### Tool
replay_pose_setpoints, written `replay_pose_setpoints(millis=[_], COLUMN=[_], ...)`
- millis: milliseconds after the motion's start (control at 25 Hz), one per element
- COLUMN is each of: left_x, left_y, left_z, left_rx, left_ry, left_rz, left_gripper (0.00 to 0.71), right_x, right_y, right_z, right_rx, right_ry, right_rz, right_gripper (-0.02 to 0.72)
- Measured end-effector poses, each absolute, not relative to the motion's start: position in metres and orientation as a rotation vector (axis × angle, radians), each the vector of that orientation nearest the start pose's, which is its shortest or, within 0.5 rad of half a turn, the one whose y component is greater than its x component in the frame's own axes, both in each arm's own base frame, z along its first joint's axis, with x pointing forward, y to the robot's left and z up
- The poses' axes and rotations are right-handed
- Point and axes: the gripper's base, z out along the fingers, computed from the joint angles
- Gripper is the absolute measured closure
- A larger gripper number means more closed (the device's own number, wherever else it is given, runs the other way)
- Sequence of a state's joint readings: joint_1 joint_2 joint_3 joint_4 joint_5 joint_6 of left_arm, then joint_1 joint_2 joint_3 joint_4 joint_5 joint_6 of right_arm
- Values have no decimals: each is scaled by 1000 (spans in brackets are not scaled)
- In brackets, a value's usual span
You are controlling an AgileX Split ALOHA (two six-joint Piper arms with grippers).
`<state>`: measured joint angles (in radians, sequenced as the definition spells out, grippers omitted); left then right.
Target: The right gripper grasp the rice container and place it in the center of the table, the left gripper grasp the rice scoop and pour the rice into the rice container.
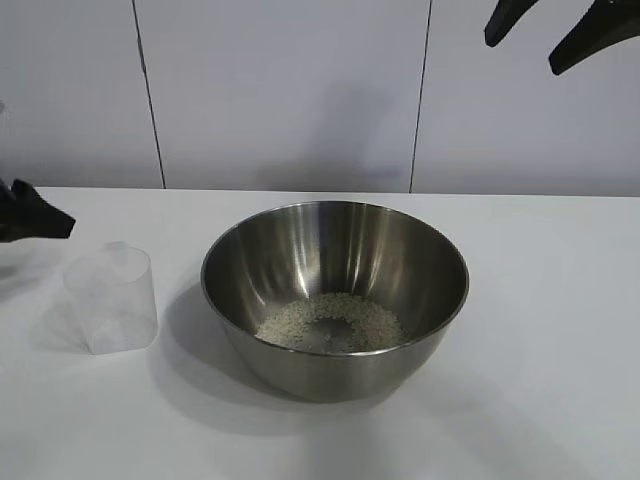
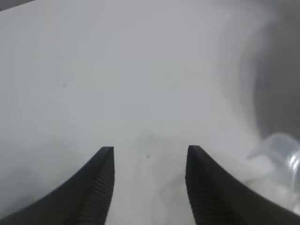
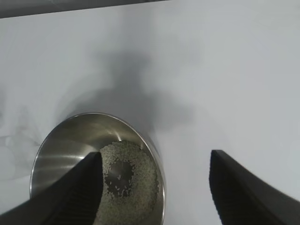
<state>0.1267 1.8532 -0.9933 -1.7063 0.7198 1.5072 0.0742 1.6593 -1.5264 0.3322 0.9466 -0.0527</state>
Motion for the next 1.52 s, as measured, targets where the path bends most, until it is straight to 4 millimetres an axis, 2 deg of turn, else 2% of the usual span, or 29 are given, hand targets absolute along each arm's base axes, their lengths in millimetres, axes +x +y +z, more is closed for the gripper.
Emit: replay_pose_setpoints(millis=[160, 320, 440, 560, 720, 840, 1040, 1160, 1280, 1520], left_x=[366, 358, 351, 346, 343, 339, 331, 337, 346, 359], left_y=[-26, -29, -34, -47, -72, -96, -126, -133, -137, -147], left_z=[205, 244, 281, 314, 334, 341, 340, 334, 318, 291], left_rx=[50, 70, 140, 265, 369, 439, 484, 358, 229, 98], left_ry=[2073, 1995, 1975, 2065, 2243, 2301, 2335, 2355, 2419, 2500], left_rz=[-1090, -1114, -1040, -885, -696, -575, -519, -560, -610, -728], left_gripper=[359, 361, 373, 378, 377, 359, 256, 235, 231, 231], right_x=[362, 363, 363, 363, 363, 363, 363, 361, 360, 359], right_y=[51, 51, 51, 51, 51, 51, 51, 51, 52, 52], right_z=[339, 340, 340, 340, 340, 340, 340, 339, 338, 338], right_rx=[-14, -13, -11, -11, -10, -10, -12, -16, -22, -23], right_ry=[2535, 2532, 2524, 2521, 2521, 2521, 2527, 2546, 2569, 2573], right_rz=[426, 426, 424, 424, 425, 425, 426, 429, 433, 434], right_gripper=[251, 251, 251, 251, 251, 251, 251, 251, 251, 251])
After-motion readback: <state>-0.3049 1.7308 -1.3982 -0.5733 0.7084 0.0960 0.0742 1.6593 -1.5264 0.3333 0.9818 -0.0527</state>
